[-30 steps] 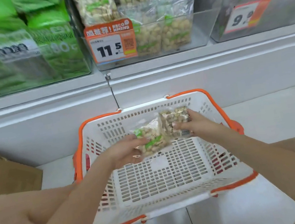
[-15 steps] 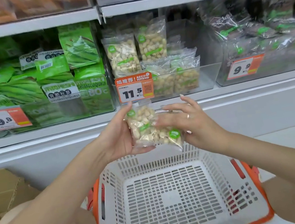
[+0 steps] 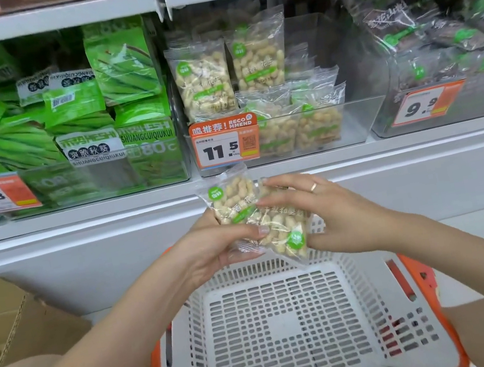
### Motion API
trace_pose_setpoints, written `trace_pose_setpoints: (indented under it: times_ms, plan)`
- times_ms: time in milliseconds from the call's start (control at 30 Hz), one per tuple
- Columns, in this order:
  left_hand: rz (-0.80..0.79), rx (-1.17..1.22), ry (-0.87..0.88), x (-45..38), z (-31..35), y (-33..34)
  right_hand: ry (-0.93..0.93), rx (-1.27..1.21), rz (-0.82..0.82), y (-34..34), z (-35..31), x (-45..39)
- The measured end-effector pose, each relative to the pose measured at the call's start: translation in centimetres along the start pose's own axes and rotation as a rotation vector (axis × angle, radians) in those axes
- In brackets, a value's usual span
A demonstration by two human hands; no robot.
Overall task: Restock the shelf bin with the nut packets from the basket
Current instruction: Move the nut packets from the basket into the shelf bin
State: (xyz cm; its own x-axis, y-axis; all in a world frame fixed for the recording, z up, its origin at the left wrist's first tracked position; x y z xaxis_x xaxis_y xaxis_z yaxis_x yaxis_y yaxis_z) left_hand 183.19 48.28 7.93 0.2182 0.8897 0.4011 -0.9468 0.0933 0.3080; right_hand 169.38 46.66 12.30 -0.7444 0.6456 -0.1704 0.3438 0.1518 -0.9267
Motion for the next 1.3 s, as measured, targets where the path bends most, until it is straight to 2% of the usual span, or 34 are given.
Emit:
trace_pose_setpoints:
  times_ms: [100,233,300,333,400,433,533,567,633,733,867,933,1000,1067,1133,1233,1300]
  plan:
    - [0.011,-0.063,-0.017,-0.1,-0.3,-0.4,0.033,-0.137,-0.256,1.7,-0.3,0.5]
    - [-0.041,-0.082,-0.065,0.0,-1.0,-0.2,0.112,-0.349,-0.334,1.8,-0.4,0.9]
    - [-0.068,-0.094,-0.074,0.0,-1.2,-0.1,0.149,-0.504,-0.299,1.7,-0.4,0.8]
    - [-0.086,-0.111,-0.081,0.1,-1.3,0.0,0.188,-0.526,-0.228,1.4,0.0,0.7]
    - [-0.131,-0.167,-0.088,0.3,-1.4,0.4,0.357,-0.559,-0.101,1.1,1.6,0.7]
    - [-0.154,-0.200,-0.084,0.3,-1.3,0.7,0.451,-0.629,-0.114,1.5,2.2,0.8]
    - [-0.217,-0.275,-0.055,0.5,-1.2,1.7,0.592,-0.966,-0.390,3.8,2.4,1.7]
    - [-0.230,-0.304,-0.044,0.6,-1.2,2.0,0.602,-1.000,-0.463,4.2,2.3,1.9]
    - [-0.246,-0.360,-0.025,0.8,-1.3,2.4,0.606,-0.966,-0.498,4.5,2.4,2.1]
    - [-0.152,-0.299,-0.015,0.6,-1.0,1.9,0.628,-0.915,-0.380,3.4,2.8,2.0]
    - [0.035,-0.143,-0.006,-0.2,-0.7,-0.4,0.647,-1.032,-0.087,0.0,4.2,2.3]
    - [0.038,-0.051,-0.017,-0.4,-0.7,-0.1,0.681,-1.189,0.105,-0.8,4.7,2.3]
    - [-0.024,0.098,-0.042,-0.2,-0.8,1.3,0.742,-1.342,0.304,-0.5,4.9,2.4]
    - [-0.038,0.168,-0.010,-0.1,-0.7,2.3,0.794,-1.408,0.428,0.8,4.6,2.7]
    - [0.024,0.124,0.105,-0.1,-0.4,2.3,0.833,-1.365,0.431,2.2,4.0,3.0]
    - [0.160,-0.044,0.246,-0.1,0.5,1.3,0.810,-1.154,0.226,3.2,2.6,2.9]
    - [0.166,-0.077,0.320,0.1,1.9,1.3,0.765,-1.085,0.140,2.7,2.2,2.6]
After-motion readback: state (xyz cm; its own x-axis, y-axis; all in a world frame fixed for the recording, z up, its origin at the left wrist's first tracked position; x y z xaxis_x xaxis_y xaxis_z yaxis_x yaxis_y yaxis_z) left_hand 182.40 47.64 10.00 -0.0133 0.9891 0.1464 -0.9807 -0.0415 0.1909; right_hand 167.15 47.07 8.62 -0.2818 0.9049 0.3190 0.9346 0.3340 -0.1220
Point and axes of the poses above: each hand's wrist, its own x-axis away from the middle knuckle, its own y-axis out of the palm, z = x × y, the point moved 8 cm from there along -x, towards the middle knuckle, and after that the axes turned 6 degrees about x, right-handed, at the moved point
